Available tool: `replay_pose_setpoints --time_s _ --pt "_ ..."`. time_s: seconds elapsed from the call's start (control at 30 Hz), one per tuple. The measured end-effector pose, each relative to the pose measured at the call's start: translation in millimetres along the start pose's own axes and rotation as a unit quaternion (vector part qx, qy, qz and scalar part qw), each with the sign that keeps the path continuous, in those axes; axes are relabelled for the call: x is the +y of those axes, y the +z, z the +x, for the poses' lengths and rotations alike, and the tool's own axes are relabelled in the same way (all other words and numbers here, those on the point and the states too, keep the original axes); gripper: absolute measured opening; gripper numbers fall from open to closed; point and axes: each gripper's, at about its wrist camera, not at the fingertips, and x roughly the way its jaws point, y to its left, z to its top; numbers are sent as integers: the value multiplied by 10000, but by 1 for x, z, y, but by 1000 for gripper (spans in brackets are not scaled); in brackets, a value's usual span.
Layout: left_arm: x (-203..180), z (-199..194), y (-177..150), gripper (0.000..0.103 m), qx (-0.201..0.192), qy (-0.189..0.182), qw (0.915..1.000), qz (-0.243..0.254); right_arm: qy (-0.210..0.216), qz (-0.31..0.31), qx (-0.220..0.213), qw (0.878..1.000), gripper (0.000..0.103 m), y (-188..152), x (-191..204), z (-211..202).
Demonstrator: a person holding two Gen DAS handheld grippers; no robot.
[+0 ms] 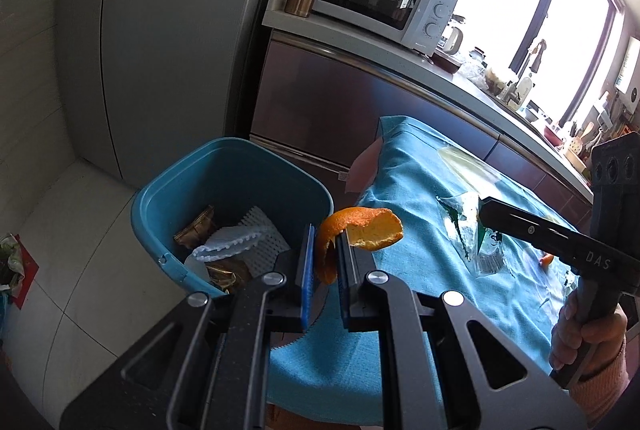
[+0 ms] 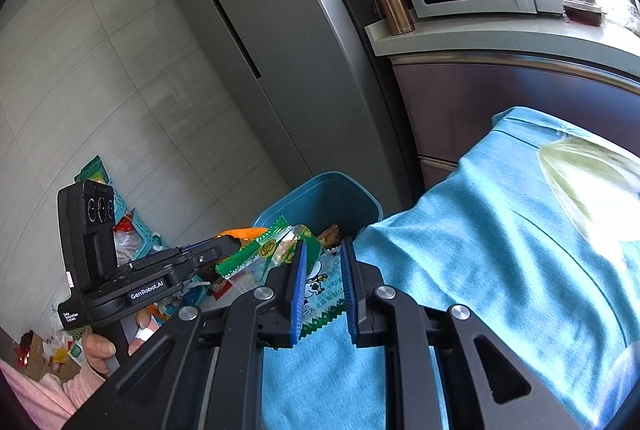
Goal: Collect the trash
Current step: 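Carry the orange peel and green packet over the teal bin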
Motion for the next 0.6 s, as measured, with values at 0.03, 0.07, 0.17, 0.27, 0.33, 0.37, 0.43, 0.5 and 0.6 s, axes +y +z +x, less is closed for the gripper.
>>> replay_pose_setpoints --time_s 0.03,0.07,0.17,0.27,0.33,0.37,0.43,0.5,0.6 --pt "2 1 0 11 -5 27 10000 -11 16 -5 18 10000 16 1 0 3" --pt "3 2 1 11 -8 60 10000 -25 31 -11 39 10000 16 1 1 5" --pt "9 5 2 11 -9 138 9999 -79 32 -55 88 9999 16 6 3 15" --pt "17 9 3 11 4 223 9997 -134 46 -48 140 9999 16 11 3 24" --pt "20 10 3 11 17 286 9995 -159 48 -36 171 9998 16 13 3 31" --pt "22 12 3 11 24 318 9993 -174 44 -33 188 9998 16 14 3 33" --pt "26 15 4 11 32 365 9991 -197 42 -28 222 9997 16 16 3 39" --pt "29 18 4 11 45 418 9989 -218 45 -23 256 9997 16 17 2 43" --pt "33 23 5 11 66 480 9985 -249 61 -10 312 9995 16 20 2 53"
